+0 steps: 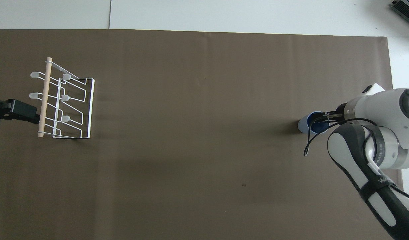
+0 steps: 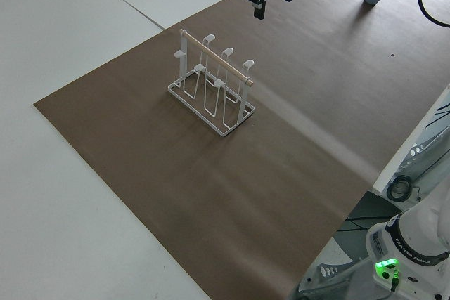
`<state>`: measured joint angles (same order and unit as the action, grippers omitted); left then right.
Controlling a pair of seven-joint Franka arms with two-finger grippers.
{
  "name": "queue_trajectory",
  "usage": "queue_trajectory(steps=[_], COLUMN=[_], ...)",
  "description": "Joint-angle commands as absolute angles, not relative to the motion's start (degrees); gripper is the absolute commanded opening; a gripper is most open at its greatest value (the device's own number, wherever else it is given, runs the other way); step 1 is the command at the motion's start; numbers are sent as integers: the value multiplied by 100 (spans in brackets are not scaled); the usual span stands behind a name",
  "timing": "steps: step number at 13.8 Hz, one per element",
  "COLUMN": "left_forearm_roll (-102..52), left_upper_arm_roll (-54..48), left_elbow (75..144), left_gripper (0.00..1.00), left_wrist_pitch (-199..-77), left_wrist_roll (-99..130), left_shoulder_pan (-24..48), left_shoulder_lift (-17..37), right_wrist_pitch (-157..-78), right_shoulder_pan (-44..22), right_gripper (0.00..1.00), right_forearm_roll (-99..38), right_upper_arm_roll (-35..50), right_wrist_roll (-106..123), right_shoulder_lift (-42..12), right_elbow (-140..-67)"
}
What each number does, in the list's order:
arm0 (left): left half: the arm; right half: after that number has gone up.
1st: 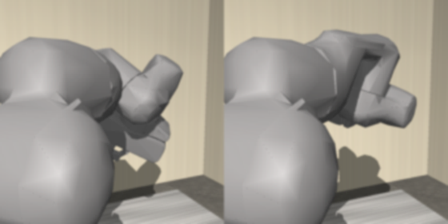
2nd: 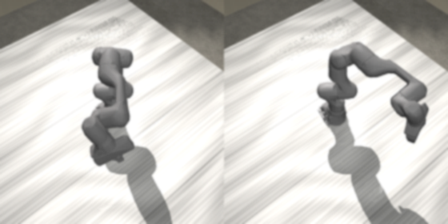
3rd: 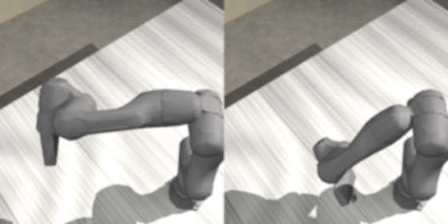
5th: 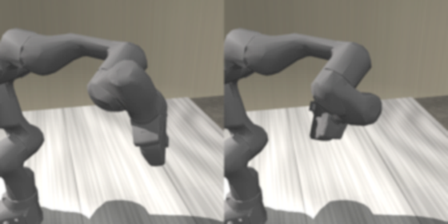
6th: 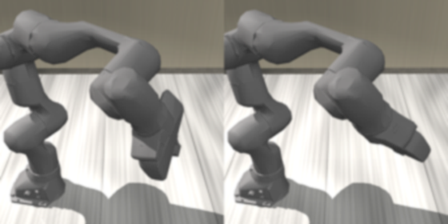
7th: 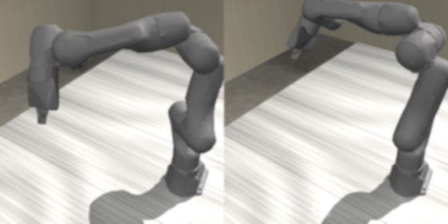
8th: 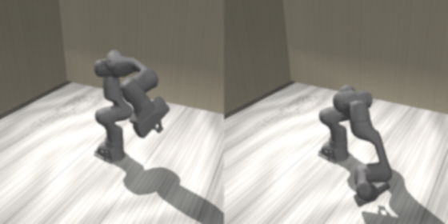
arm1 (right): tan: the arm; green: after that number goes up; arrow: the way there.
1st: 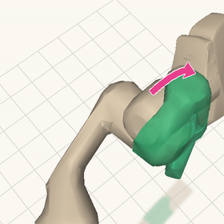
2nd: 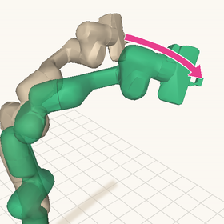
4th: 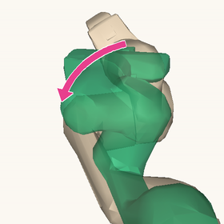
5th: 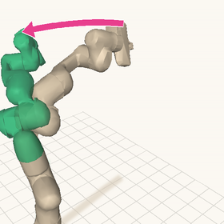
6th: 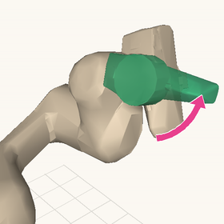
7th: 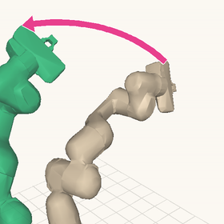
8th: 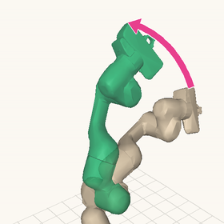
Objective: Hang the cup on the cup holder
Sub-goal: 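Reach the right gripper to the blue cup rim and grasp it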
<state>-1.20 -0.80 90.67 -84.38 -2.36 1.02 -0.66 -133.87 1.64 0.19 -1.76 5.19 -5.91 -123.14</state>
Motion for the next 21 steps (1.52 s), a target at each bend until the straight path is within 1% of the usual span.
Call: queue_trajectory(steps=[1,11,12,13,16,17,18,21], left_forearm_roll=[-9,-9,-9,-9,-9,-9,-9,-9], left_upper_arm_roll=[-79,-79,-79,-79,-79,-79,-79,-79], left_elbow=[9237,9237,9237,9237,9237,9237,9237,9237], left_gripper=[100,100,100,100,100,100,100,100], left_wrist_pitch=[-8446,-8446,-8446,-8446,-8446,-8446,-8446,-8446], left_wrist_roll=[-193,-193,-193,-193,-193,-193,-193,-193], left_shoulder_pan=[97,97,97,97,105,97,97,97], left_shoulder_lift=[-220,-220,-220,-220,-220,-220,-220,-220], right_wrist_pitch=[-13509,-13245,-13228,-13228,-13228,-13228,-13219,-13219], right_shoulder_pan=[193,272,281,273,316,325,325,325], right_gripper=[100,100,97,89,68,64,63,55], right_forearm_roll=[-149,-298,-595,-806,-844,-835,-844,-844], right_upper_arm_roll=[-167,-149,-158,-167,-167,-167,-176,-176], right_wrist_roll=[808,1019,1141,1299,1397,1406,1406,1424], right_shoulder_lift=[-510,-492,-492,-492,-492,-483,-483,-483], right_elbow=[-12454,-12278,-12278,-12278,-12278,-12278,-12278,-12278])
